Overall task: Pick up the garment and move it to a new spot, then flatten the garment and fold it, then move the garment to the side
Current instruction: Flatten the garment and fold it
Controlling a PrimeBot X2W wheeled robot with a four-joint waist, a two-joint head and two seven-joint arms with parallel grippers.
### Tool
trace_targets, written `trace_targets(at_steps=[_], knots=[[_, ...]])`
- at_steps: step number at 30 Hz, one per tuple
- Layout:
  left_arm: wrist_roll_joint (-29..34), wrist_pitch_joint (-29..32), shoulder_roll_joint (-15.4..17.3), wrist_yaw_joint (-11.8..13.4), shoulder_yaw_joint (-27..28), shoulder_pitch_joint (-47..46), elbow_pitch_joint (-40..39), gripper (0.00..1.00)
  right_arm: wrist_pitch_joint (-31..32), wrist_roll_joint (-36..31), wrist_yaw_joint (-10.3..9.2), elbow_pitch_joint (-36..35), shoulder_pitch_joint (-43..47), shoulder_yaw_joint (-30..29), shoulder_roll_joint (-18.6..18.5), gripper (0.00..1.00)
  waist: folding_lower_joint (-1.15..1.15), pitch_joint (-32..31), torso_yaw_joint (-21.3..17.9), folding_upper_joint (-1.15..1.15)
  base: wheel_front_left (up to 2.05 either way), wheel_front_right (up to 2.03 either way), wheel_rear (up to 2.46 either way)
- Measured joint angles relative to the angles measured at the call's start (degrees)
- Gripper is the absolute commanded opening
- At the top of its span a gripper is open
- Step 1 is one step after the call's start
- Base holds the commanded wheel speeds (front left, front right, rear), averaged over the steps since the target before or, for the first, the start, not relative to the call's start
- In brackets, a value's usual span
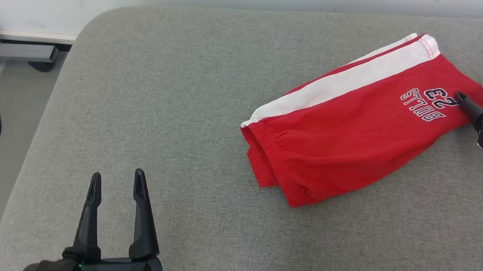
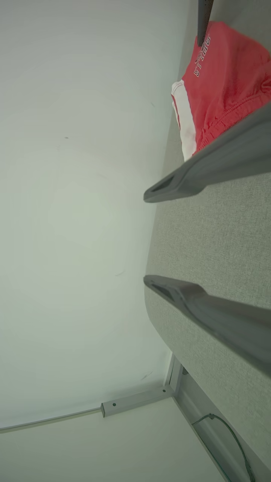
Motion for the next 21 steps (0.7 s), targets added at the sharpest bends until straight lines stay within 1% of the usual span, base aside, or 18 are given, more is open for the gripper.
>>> trace_targets(at_steps=[12,13,15,21], knots=[[0.70,0.00,-0.73,-0.53,0.09,0.05,0.48,1.00,3.27,0.86,0.00,1.26,-0.11,-0.05,1.09,1.00,0.00,1.16,1.79,0.00,0.00,0.00,0.00],[0.77,0.00,-0.77,-0.60,0.07,0.04,0.57,1.00,3.45,0.85,0.00,1.20,-0.11,0.00,1.09,0.83,0.00,1.19,1.80,0.00,0.00,0.00,0.00],[0.80,0.00,-0.86,-0.64,0.08,0.02,0.71,1.00,3.60,0.65,-0.01,0.58,-0.17,0.23,1.05,0.00,0.00,1.27,1.79,0.00,0.00,0.00,0.00],[0.94,0.00,-1.02,-0.69,0.07,-0.07,1.20,1.00,2.42,-0.26,0.00,-1.51,-0.16,0.86,0.90,0.00,0.00,1.23,1.58,0.00,0.00,0.00,0.00]])
